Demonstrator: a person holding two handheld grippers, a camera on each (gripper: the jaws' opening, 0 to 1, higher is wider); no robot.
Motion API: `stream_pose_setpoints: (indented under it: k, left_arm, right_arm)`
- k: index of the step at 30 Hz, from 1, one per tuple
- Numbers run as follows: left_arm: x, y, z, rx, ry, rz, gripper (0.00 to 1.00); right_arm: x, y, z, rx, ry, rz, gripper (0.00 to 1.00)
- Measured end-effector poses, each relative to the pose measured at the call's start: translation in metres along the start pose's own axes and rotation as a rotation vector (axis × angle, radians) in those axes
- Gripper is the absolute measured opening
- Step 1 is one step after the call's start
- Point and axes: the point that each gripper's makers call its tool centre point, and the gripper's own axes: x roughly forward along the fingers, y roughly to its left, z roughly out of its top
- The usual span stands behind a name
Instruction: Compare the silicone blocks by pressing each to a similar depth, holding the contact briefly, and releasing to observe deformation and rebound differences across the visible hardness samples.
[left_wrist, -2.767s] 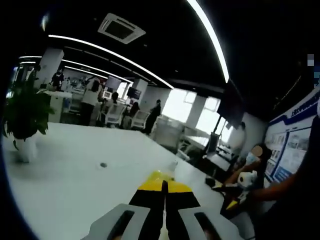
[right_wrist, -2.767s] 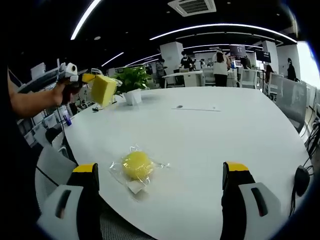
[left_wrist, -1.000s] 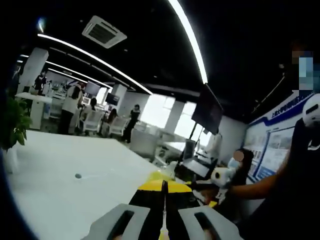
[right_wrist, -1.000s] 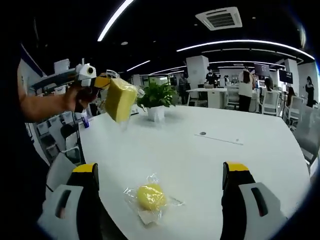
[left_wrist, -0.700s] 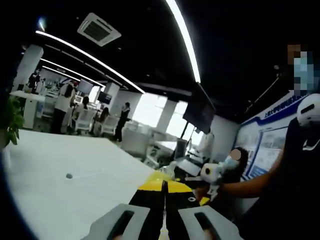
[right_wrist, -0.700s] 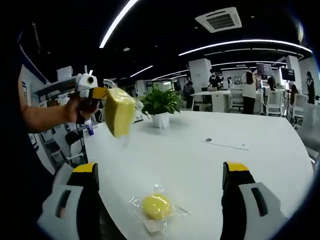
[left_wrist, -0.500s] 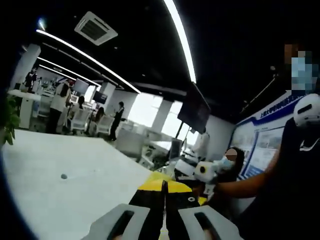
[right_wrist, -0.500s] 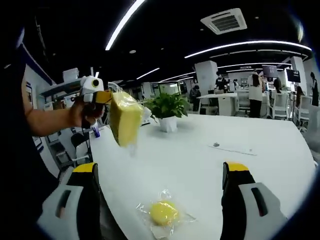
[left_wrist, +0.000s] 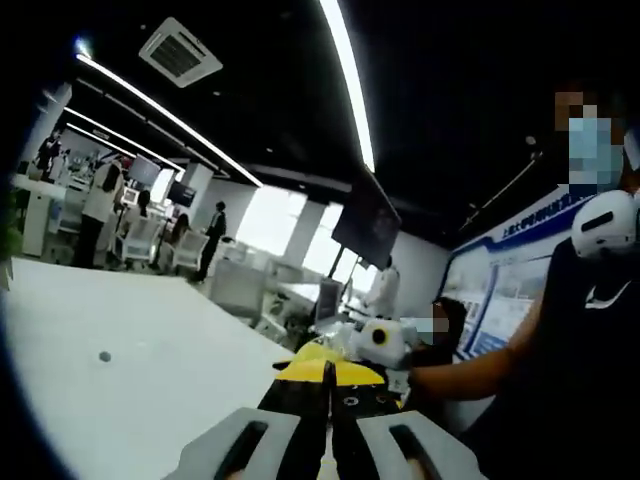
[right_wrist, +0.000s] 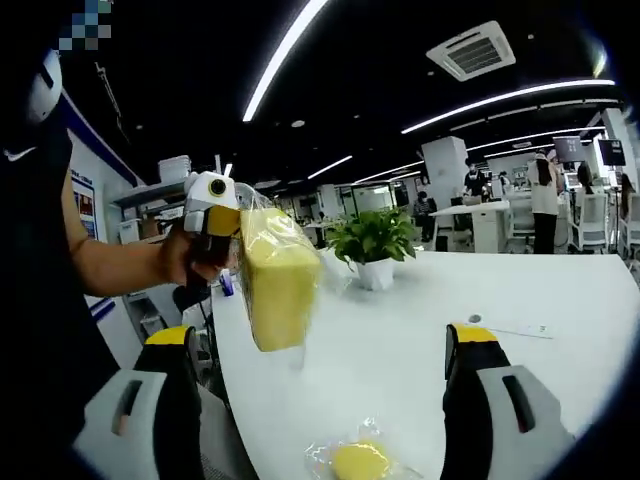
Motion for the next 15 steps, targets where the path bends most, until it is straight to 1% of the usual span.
stream_pose_setpoints:
  k: [4, 7, 9, 12, 14, 15]
  left_arm:
    - [0.001, -0.007, 0.005, -0.014, -0.022, -0.027, 0.0]
    - [0.003, -0.011, 0.008, -0.01, -0.026, -0.039, 0.0]
    - [0.003, -0.013, 0.008, -0.007, -0.024, -0.041, 0.0]
    - [0.003, -0.015, 0.008, -0.003, -0.02, -0.048, 0.0]
    - [0.002, -0.015, 0.007, -0.002, -0.018, -0.051, 0.0]
    - [0.002, -0.015, 0.007, -0.003, -0.017, -0.05, 0.0]
  right_arm:
    - [0.005, 0.004, 0.005, -0.006, -0.016, 0.021, 0.96]
    - [0.009, 0.011, 0.008, 0.014, -0.022, 0.054, 0.96]
    - [0.012, 0.014, 0.01, 0.005, -0.024, 0.065, 0.96]
    - [0.014, 0.02, 0.013, -0.004, -0.026, 0.089, 0.91]
    - [0.016, 0.021, 0.015, -0.001, -0.028, 0.095, 0.91]
    - [0.016, 0.022, 0.015, 0.001, -0.029, 0.098, 0.89]
